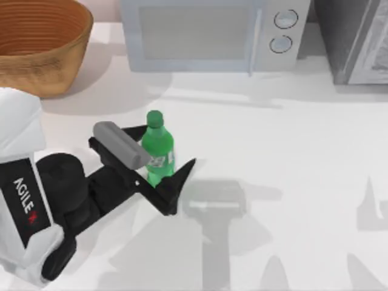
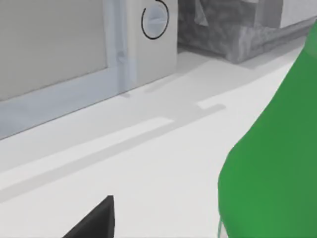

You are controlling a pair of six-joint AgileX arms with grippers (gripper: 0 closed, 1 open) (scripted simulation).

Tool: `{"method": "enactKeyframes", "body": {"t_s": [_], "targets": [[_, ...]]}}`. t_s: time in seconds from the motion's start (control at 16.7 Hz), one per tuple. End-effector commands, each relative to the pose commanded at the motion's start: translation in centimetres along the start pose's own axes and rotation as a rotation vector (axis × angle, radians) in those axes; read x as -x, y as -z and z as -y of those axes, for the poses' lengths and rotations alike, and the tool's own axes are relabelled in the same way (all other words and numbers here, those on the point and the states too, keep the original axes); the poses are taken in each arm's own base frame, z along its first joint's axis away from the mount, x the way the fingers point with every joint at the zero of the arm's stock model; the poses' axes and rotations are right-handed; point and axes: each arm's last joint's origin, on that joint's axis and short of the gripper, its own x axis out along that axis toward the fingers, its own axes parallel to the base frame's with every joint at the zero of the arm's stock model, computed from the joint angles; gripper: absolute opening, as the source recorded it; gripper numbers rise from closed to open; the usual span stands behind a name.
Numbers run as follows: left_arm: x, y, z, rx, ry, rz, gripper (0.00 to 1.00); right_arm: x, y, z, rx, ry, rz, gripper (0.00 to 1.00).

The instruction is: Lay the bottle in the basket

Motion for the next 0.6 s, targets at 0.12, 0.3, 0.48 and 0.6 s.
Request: {"method": "enactKeyframes", "body": {"t_s": [0.12,0.3,0.48,0.6], "targets": [[-0.18,-0.02,0.03,0.0,0.0,0.0,1.0,0.0,0.0,0.0,0.0,0.0,0.0,1.0],[-0.18,-0.02,0.03,0.0,0.0,0.0,1.0,0.0,0.0,0.0,0.0,0.0,0.0,1.0],[-0.18,-0.02,0.03,0.0,0.0,0.0,0.85,0.0,0.0,0.0,0.0,0.0,0.0,1.0],[-0.18,-0.02,0.03,0.0,0.0,0.0,0.7,0.0,0.0,0.0,0.0,0.0,0.0,1.0]]}}
